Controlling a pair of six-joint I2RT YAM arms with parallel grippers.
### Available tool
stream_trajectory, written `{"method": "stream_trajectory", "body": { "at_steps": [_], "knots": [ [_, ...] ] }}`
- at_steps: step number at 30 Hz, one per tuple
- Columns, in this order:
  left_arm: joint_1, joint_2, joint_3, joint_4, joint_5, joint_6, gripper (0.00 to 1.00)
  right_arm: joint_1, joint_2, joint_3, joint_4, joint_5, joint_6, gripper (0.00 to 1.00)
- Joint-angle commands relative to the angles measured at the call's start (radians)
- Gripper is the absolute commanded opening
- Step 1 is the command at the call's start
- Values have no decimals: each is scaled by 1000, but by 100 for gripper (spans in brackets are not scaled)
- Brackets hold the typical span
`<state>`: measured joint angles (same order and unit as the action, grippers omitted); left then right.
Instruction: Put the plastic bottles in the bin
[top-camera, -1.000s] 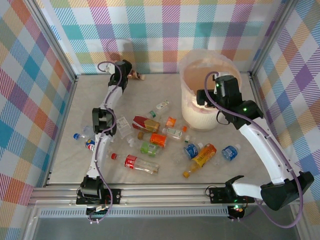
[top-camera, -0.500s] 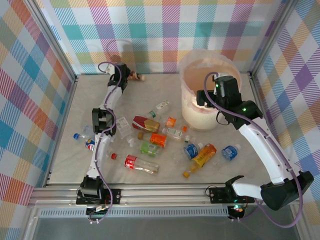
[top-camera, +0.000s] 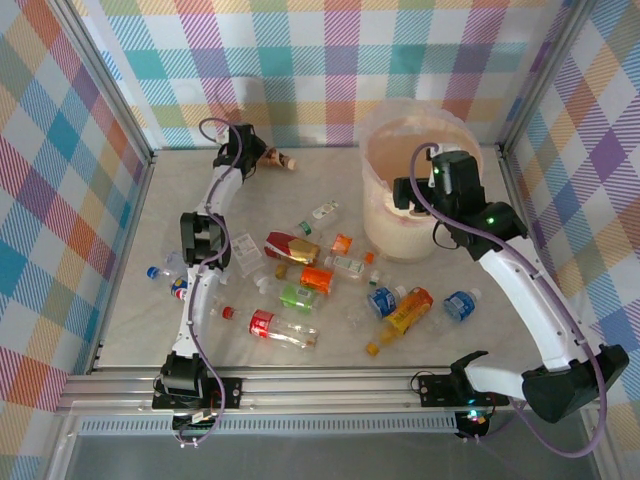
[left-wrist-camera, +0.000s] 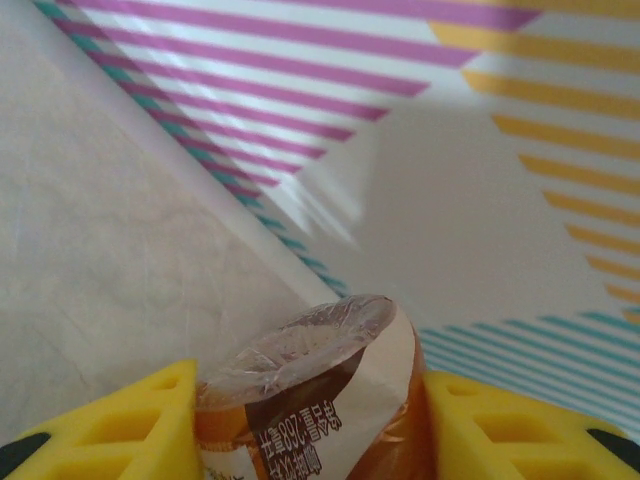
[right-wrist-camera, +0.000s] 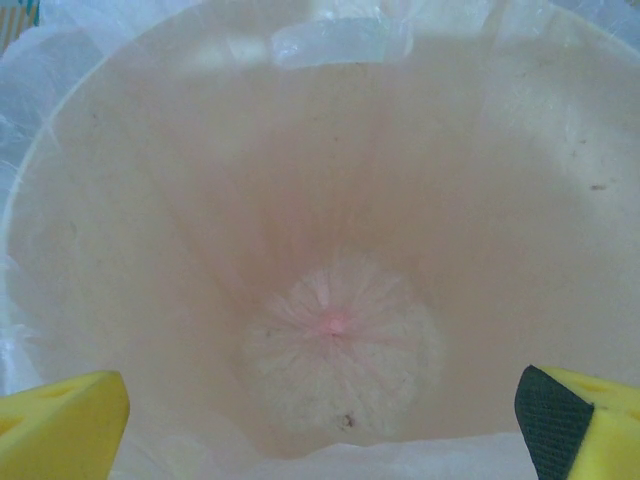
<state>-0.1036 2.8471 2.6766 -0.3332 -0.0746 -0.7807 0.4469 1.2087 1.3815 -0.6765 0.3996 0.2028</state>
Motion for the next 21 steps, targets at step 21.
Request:
{"method": "stream_trajectory", "body": {
  "at_steps": [21],
  "knots": [
    [-100, -973, -695, 158, 255, 308, 0, 1, -47, 97, 116, -400, 24, 100]
  ]
}}
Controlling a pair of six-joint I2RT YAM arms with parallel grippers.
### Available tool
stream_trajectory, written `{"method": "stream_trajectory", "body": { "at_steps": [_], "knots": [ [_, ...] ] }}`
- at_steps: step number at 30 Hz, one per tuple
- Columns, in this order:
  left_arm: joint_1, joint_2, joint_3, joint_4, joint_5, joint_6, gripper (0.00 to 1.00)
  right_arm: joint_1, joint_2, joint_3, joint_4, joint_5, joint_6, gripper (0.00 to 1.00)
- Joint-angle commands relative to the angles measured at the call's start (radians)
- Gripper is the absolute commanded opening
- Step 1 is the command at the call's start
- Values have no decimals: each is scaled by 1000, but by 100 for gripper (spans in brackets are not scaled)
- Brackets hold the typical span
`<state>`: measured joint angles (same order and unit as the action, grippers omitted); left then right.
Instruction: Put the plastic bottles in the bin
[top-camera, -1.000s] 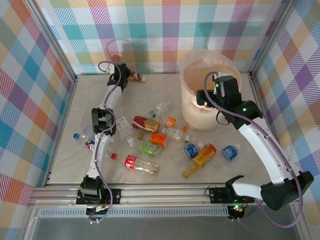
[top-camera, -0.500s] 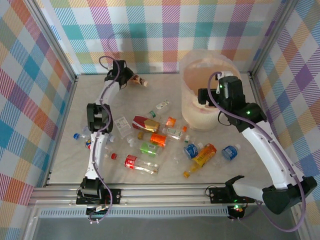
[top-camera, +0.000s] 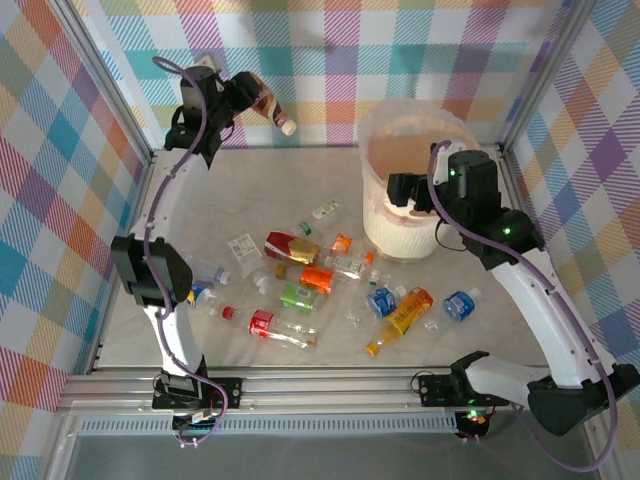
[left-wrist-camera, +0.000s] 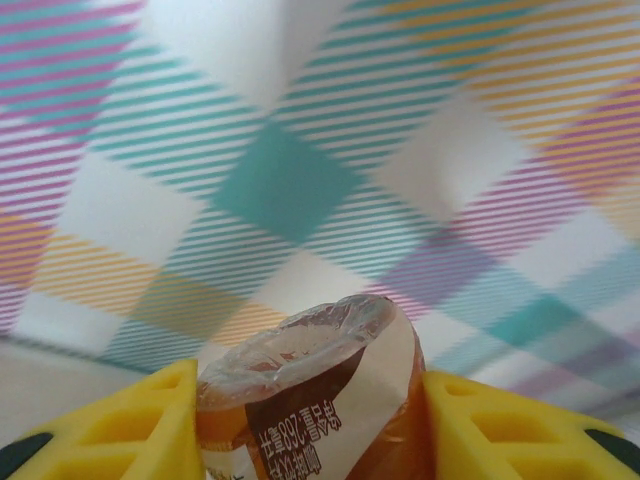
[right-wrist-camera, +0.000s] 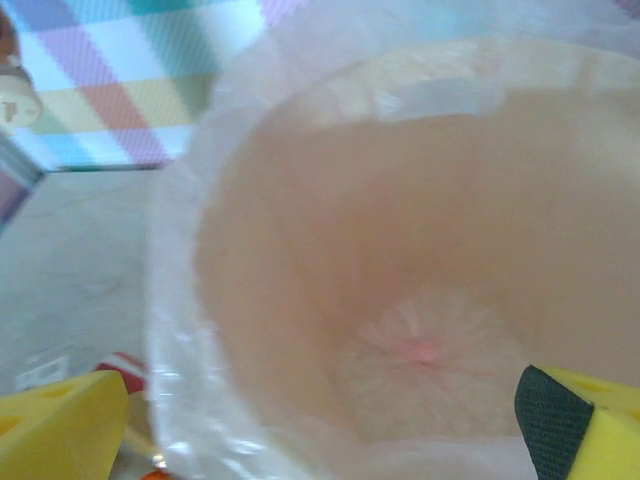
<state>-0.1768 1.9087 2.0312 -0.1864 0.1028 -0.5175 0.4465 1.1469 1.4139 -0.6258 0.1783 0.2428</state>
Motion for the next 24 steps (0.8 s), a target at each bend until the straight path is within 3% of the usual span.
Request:
{"method": "stream_trajectory", "body": {
  "at_steps": [1, 8, 11, 24],
  "knots": [
    [-38, -58, -66, 18, 95, 45, 0, 1, 29, 82, 66, -243, -15, 100],
    [-117, -196, -156, 80, 177, 39, 0, 3, 138, 194, 122, -579, 20, 95],
    [-162, -234, -174, 81, 200, 43, 0, 3, 182, 226, 136, -605, 23, 90],
    [-307, -318, -226, 98, 225, 68, 0, 32, 337, 299, 206, -722, 49, 86]
  ]
}}
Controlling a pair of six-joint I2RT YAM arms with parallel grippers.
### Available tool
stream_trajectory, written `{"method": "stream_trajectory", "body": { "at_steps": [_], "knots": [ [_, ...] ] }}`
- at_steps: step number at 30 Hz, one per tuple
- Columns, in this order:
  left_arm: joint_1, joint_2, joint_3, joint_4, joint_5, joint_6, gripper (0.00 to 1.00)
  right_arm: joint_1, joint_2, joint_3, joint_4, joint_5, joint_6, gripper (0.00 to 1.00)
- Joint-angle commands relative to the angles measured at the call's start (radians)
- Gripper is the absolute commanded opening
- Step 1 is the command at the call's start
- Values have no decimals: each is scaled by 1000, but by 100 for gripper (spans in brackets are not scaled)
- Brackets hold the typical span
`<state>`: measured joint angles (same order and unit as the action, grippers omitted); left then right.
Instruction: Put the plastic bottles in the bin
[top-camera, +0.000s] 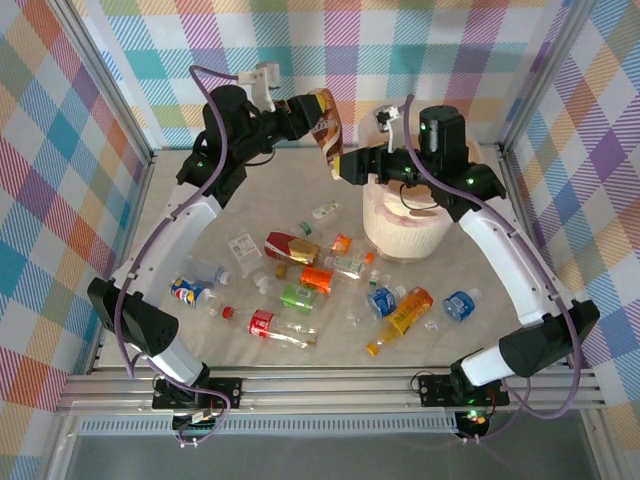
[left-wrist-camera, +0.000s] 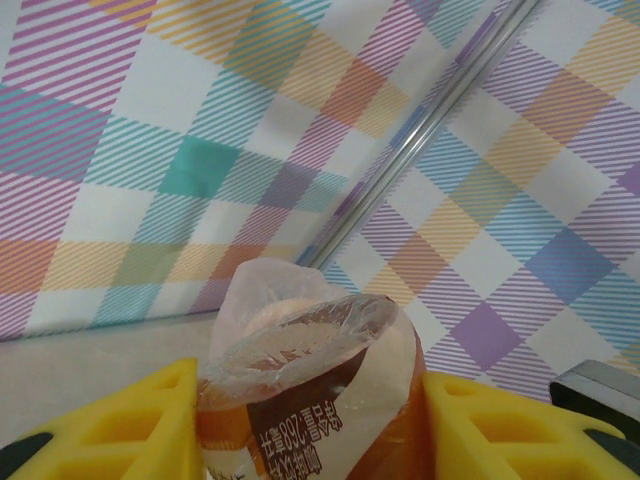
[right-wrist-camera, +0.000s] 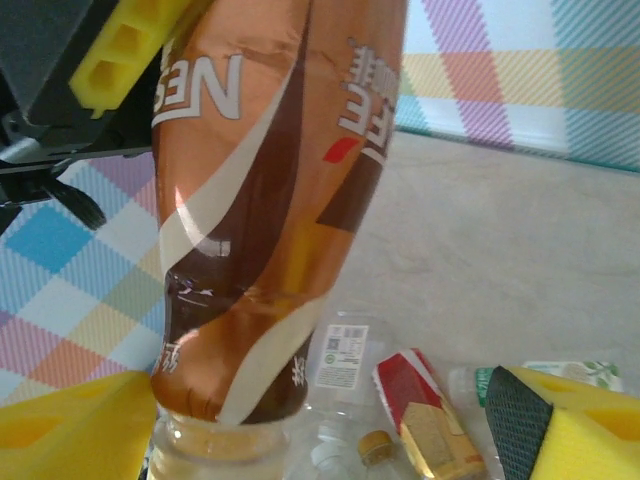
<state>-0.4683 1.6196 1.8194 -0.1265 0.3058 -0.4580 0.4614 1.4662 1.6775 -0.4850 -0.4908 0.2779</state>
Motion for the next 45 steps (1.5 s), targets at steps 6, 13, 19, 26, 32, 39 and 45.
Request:
{"method": "stream_trajectory", "body": {
  "at_steps": [6, 13, 19, 26, 32, 39, 45],
  "knots": [
    [-44, -13, -13, 59, 16, -2, 0, 34, 57, 37, 144, -94, 58, 82],
    [-50, 9, 1, 69, 17, -15, 0, 45, 97, 74, 128, -79, 66, 54],
    [-49, -31, -8, 26, -62, 16, 66, 45, 79, 68, 84, 13, 41, 20],
    [-37, -149, -46, -32, -247, 66, 100, 43, 34, 88, -40, 237, -20, 16],
    [-13, -306, -167, -64, -436, 111, 100, 26, 30, 187, -238, 507, -115, 17],
    [29, -505, -409, -45, -583, 96, 100, -63, 96, 302, -470, 657, -159, 17],
    [51, -598, -510, -104, -670, 98, 100, -119, 203, 401, -619, 689, -192, 16]
  ]
}}
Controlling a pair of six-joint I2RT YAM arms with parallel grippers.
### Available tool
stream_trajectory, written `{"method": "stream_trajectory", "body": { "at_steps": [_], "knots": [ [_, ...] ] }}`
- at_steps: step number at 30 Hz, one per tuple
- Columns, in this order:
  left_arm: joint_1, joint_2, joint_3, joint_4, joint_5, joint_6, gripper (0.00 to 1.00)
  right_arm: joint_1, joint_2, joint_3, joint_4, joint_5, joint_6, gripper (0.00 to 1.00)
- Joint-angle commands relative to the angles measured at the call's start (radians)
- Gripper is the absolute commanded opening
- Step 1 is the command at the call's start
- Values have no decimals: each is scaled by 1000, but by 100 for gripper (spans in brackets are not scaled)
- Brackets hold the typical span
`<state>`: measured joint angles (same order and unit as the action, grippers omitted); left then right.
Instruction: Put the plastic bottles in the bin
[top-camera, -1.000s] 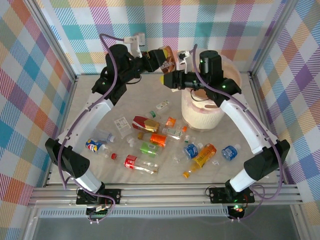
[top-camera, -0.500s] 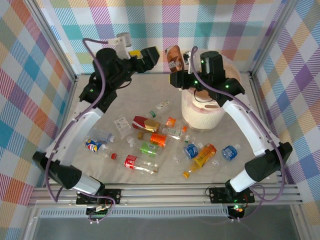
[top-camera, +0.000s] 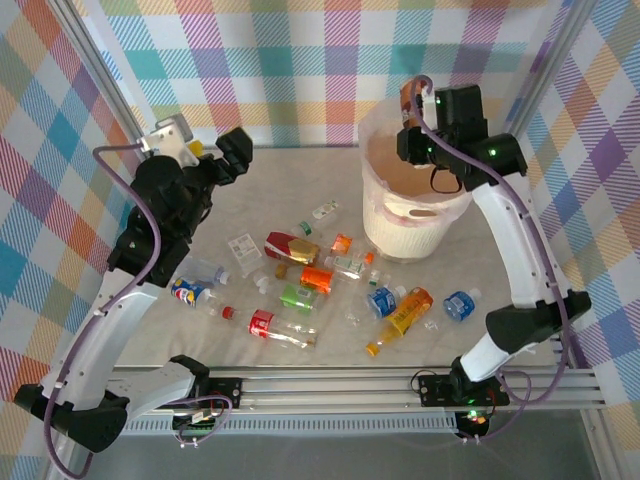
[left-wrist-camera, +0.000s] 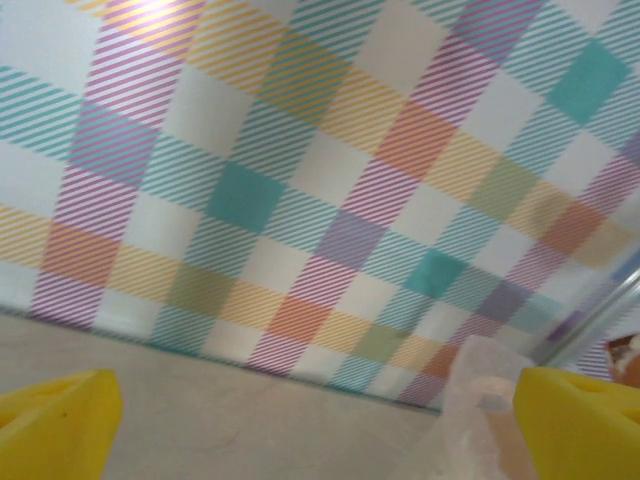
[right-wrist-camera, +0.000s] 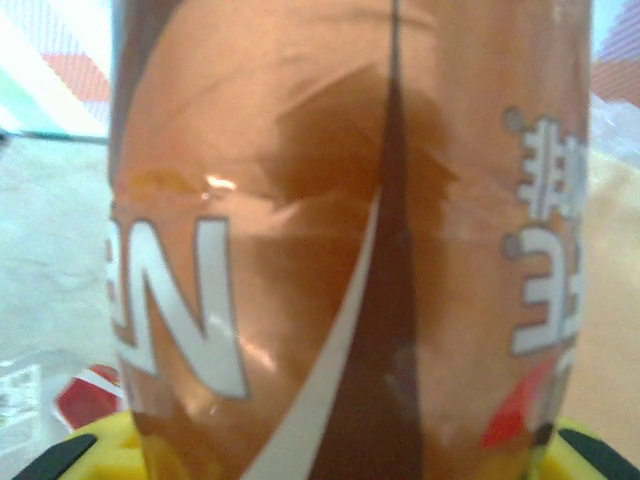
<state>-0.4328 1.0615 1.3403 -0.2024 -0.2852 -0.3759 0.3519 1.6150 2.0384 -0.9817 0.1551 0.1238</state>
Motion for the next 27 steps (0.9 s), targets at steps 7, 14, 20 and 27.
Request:
{"method": "stream_trajectory", "body": {
  "at_steps": [7, 14, 20, 27],
  "knots": [
    [36, -126, -150, -101, -205, -12, 100, -42, 176, 98, -223, 58, -64, 16],
    [60, -156, -199, -135, -220, -43, 100, -53, 282, 138, -273, 71, -78, 18],
    [70, -157, -220, -206, -255, -79, 100, -56, 346, 137, -279, 77, -81, 22],
    [75, -170, -251, -267, -278, -122, 100, -65, 403, 129, -277, 74, -80, 29]
  ]
}}
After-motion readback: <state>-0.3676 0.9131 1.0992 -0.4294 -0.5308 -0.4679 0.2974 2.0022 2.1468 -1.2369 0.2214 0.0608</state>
